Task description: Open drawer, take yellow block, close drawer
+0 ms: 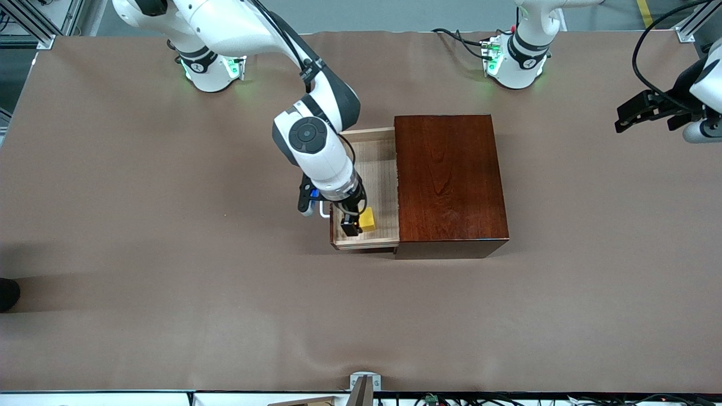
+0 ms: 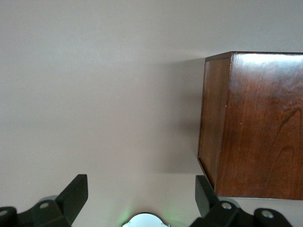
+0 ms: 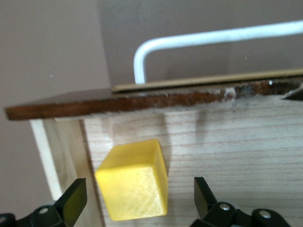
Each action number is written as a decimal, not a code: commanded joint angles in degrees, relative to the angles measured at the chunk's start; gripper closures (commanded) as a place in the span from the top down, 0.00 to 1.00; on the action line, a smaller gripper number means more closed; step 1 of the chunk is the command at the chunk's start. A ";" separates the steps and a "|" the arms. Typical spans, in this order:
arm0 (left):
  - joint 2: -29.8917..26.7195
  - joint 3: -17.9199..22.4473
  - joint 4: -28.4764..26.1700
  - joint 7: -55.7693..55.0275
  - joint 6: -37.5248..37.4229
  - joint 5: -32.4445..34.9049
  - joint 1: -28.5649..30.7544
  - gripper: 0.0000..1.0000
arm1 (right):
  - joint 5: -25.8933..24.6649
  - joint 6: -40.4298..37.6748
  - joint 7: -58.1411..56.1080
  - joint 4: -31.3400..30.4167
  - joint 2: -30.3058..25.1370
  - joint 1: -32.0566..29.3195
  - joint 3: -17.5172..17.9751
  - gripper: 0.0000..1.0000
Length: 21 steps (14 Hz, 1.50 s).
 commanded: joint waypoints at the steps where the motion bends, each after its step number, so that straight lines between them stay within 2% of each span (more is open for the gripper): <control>1: 3.12 -1.06 3.05 -0.20 0.10 1.35 0.48 1.00 | -0.97 2.29 0.72 1.29 1.24 0.98 -0.32 0.99; 3: 3.66 -1.41 3.32 0.06 0.36 1.44 0.04 1.00 | -1.23 2.39 0.55 1.29 1.24 1.07 -0.32 0.52; 4: 3.66 -2.11 3.32 -0.11 1.14 1.44 0.03 1.00 | -1.84 2.31 0.55 1.29 1.07 1.07 -0.32 0.32; 5: 3.75 -3.25 3.14 -0.20 2.37 1.61 -0.05 1.00 | -2.46 2.30 0.55 1.29 0.89 1.15 -0.32 0.16; 6: 4.10 -4.21 3.23 -0.20 2.56 2.31 0.03 1.00 | -2.73 2.04 0.55 1.38 0.63 1.16 -0.32 0.13; 8: 4.37 -4.22 3.32 -0.20 2.91 2.76 0.03 1.00 | -2.64 -0.23 0.11 1.64 -0.77 0.98 -0.15 0.13; 14: 4.37 -4.40 3.32 -0.20 5.63 2.49 -0.05 1.00 | -2.11 -17.62 -1.20 5.86 -8.94 0.19 -0.23 0.12; 16: 4.45 -4.40 3.23 -0.20 5.90 2.67 -0.05 1.00 | -2.11 -23.42 -10.12 5.43 -12.19 -1.99 -0.49 0.09; 19: 4.45 -4.40 3.23 -0.20 6.16 2.67 0.03 1.00 | -2.20 -35.19 -31.46 4.90 -15.71 -8.22 -0.67 0.09; 21: 4.45 -4.40 3.23 -0.20 6.34 2.67 0.03 1.00 | -2.73 -38.55 -44.56 1.84 -19.13 -12.89 -0.85 0.09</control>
